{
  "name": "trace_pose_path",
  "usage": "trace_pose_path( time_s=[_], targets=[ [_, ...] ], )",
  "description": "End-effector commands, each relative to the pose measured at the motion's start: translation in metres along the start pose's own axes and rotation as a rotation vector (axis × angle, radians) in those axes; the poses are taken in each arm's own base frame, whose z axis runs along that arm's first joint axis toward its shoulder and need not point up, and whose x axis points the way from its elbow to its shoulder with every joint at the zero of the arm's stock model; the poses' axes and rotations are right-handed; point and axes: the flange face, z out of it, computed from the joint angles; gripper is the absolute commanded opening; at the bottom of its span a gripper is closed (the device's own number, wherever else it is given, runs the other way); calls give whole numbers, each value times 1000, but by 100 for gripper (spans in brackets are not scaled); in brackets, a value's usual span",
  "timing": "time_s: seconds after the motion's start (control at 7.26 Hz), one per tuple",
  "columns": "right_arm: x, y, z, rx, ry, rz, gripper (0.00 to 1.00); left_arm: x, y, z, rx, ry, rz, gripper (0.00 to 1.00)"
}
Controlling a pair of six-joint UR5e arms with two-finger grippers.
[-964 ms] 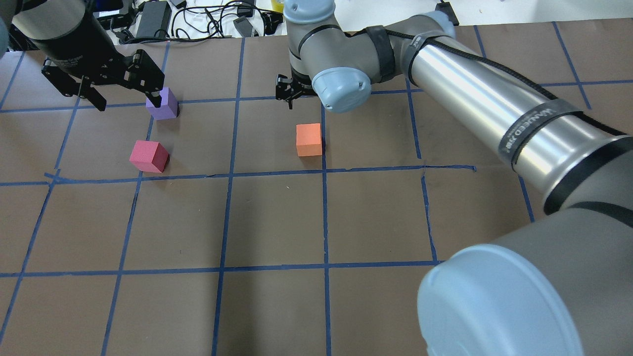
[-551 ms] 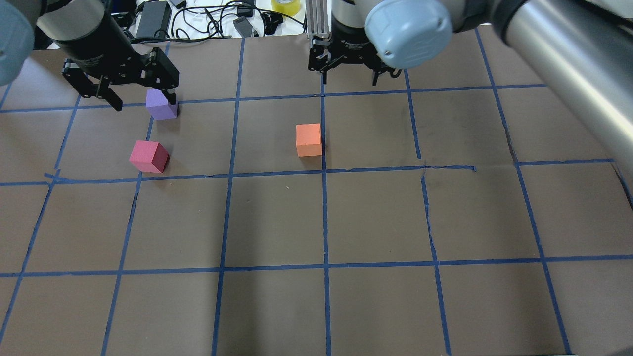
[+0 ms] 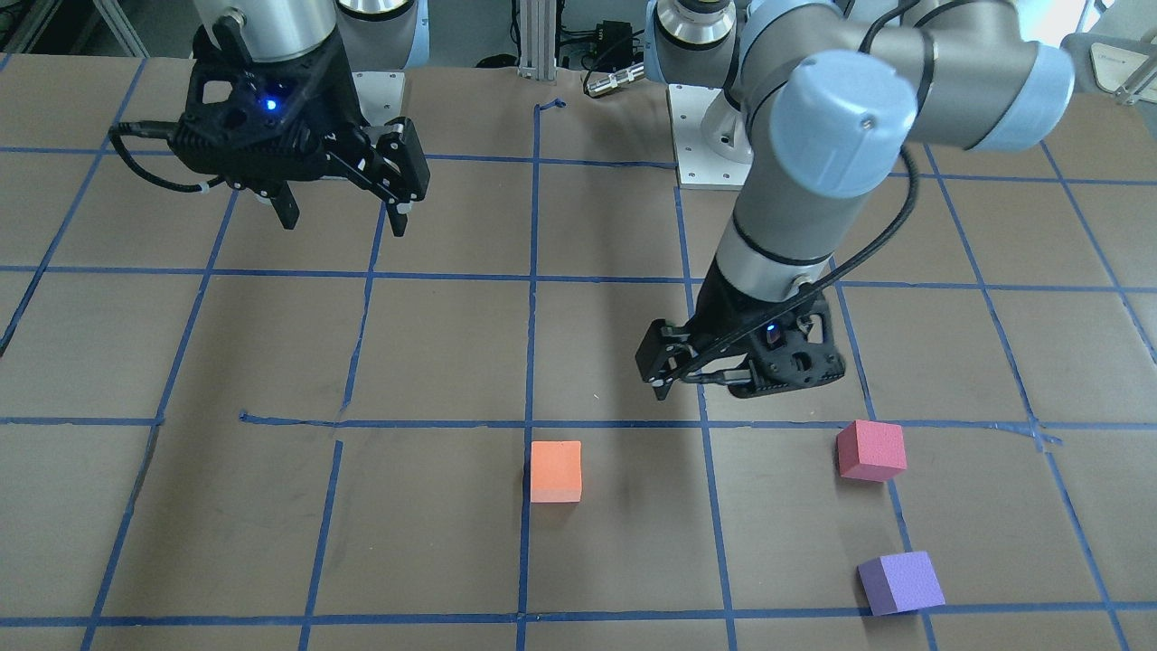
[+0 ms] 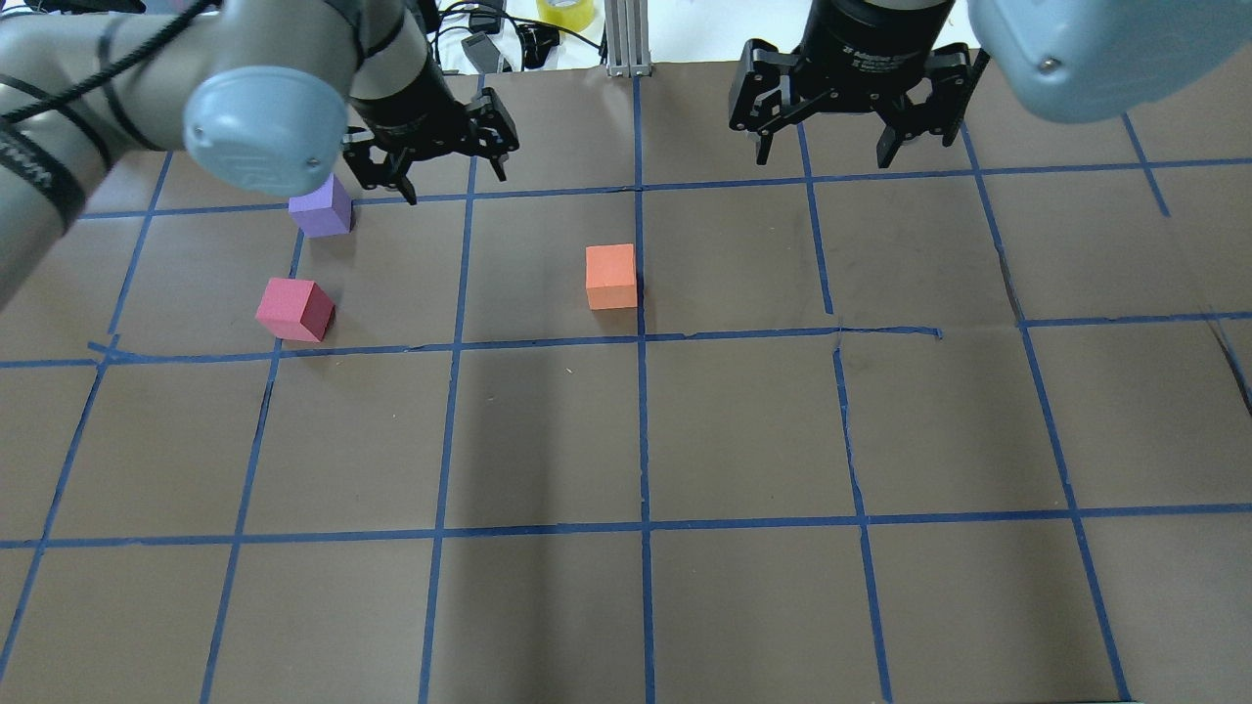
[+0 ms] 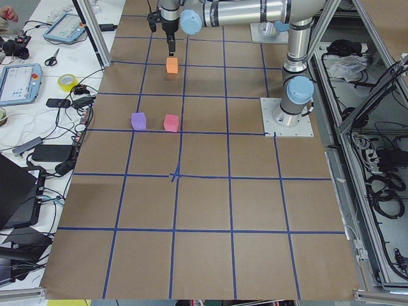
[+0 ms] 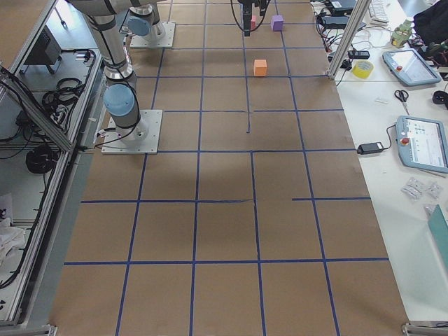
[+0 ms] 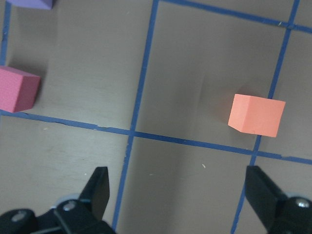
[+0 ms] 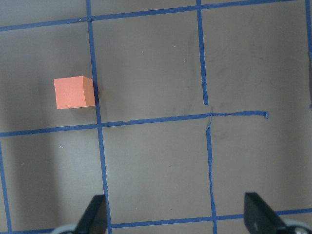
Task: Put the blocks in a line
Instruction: 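Reach the left gripper over to the orange cube and grasp it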
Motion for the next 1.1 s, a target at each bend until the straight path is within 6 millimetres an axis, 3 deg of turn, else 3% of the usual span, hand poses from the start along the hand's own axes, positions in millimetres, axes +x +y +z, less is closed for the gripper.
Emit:
trace_pose_path(
  time_s=[0.0,0.41,0.69,0.96],
  targets=[
    [5,5,0,3,-5,8,100,60,9,68,54,-67,-13,100],
    [7,4,2,4,-3,-11,100,106,22,138,78,-69,-48,100],
    [7,3,1,8,-2,-56,100,113,24,170,66,-63,-13,100],
    [6,3,1,10,-3,-61,100,113,24,185,46,-71,196,100]
  ],
)
